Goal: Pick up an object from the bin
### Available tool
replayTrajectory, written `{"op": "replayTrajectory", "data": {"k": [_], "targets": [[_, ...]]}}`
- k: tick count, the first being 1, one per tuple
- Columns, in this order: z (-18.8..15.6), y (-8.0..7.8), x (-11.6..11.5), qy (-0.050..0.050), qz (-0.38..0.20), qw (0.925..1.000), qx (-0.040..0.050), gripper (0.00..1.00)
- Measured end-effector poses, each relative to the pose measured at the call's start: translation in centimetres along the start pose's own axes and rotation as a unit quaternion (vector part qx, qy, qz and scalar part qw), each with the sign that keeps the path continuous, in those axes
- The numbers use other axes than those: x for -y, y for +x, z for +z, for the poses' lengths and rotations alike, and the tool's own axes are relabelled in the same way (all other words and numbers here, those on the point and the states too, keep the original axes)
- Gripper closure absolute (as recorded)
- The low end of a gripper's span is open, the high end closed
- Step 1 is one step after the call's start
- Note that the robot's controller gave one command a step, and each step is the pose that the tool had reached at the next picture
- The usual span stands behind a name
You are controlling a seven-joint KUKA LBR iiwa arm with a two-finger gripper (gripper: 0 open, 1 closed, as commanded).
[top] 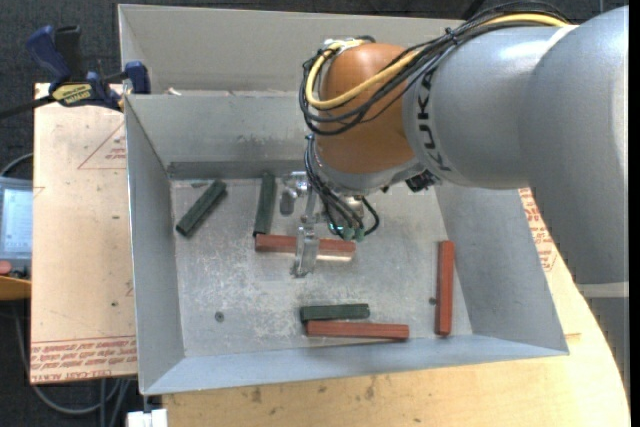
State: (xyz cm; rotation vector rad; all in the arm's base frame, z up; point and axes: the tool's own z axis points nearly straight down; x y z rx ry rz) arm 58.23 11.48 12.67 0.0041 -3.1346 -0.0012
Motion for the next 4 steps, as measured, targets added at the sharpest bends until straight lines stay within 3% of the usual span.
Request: {"op": "replayTrajectory", "data": {"k": [1, 2, 3, 4], "targets": [[6.0, -4.7, 3.7, 0.001, -0.008, 1.0, 0.0045, 0.0], [5.6, -4.7, 3.5, -0.001, -0.009, 0.9999, 0.0052, 1.0], [-8.3, -5.9, 5.6, 0.0, -0.002, 1.0, 0.0097, 1.0], [-8.0, -5.9, 3.5, 0.0, -0.022, 0.9998, 0.0057, 1.0]]}}
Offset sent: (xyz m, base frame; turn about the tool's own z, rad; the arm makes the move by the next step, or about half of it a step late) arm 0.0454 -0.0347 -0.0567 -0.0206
